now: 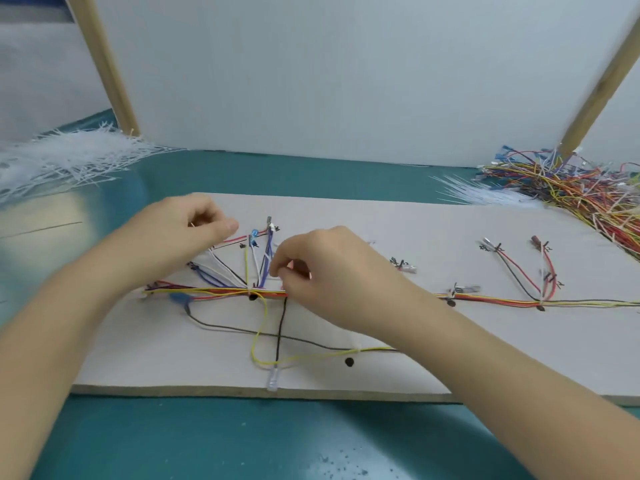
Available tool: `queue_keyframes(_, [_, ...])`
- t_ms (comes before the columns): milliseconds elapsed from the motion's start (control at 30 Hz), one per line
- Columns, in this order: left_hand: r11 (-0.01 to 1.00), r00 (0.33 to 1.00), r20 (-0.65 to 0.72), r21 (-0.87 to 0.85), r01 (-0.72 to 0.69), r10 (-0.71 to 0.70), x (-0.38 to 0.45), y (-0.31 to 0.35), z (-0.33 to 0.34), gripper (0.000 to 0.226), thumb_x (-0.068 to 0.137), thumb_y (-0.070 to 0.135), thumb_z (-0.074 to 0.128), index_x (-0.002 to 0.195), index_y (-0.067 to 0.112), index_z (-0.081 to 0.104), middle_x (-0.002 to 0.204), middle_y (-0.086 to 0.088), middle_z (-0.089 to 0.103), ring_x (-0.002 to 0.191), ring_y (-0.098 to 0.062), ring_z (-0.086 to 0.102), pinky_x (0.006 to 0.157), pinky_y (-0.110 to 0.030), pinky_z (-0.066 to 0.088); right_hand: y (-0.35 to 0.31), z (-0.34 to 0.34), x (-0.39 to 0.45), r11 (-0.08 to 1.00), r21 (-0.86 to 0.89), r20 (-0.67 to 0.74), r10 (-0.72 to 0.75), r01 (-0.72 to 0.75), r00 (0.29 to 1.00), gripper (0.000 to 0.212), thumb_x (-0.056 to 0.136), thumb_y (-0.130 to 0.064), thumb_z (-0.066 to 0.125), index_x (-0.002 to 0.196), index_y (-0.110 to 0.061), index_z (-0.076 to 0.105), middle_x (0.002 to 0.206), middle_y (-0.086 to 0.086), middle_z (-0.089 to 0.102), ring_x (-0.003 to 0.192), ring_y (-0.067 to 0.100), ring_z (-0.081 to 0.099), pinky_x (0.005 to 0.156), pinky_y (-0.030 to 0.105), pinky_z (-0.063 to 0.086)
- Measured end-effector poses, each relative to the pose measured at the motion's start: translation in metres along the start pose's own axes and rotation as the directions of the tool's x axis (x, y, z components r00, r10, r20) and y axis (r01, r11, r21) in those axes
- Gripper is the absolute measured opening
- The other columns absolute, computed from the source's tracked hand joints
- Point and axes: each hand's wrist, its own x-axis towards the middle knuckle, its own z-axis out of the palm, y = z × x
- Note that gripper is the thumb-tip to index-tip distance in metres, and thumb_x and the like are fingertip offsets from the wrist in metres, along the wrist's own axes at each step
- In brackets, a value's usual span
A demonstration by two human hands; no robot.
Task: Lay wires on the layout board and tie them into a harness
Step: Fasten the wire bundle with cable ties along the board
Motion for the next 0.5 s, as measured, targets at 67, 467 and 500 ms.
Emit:
queue_keyframes(67, [1.0,0.988,0.155,-0.014,-0.006,0.008,-0.004,-0.005,0.001,0.009,0.08,0.035,0.067,0.073,0.029,0.067,0.075,0.007,0.067,0.071,-0.012,0.059,0.07,-0.028,0.045,-0.009,0.018,0.008,0.997,-0.076,0.049,0.025,-0.021,0.998,0.022,0.091,-0.021,0.047,0.102,-0.016,0.065,0.092,0.004,0.063,0.089,0.026,0.058,0.067,0.031,0.045])
queue_keyframes(467, [0.972,0.988,0.062,-0.199,-0.126,0.141,-0.006,-0.011,0.02,0.016,0.082,0.015,0.068,0.072,0.027,0.067,0.074,0.005,0.069,0.067,-0.011,0.062,0.07,-0.034,0.05,-0.005,0.045,0.03,0.983,0.133,0.02,0.128,-0.13,0.992,0.017,0.089,-0.018,0.051,0.086,-0.019,0.068,0.066,-0.001,0.058,0.051,0.015,0.046,0.061,0.027,0.043])
queue_keyframes(500, [0.969,0.988,0.04,-0.202,-0.139,0.15,-0.006,-0.01,0.021,0.017,0.081,0.014,0.069,0.07,0.027,0.066,0.073,0.004,0.069,0.067,-0.011,0.061,0.07,-0.035,0.05,-0.005,0.044,0.031,0.978,0.157,0.034,0.135,-0.139,0.99,0.016,0.088,-0.017,0.051,0.084,-0.018,0.067,0.061,-0.003,0.054,0.045,0.011,0.045,0.059,0.027,0.045])
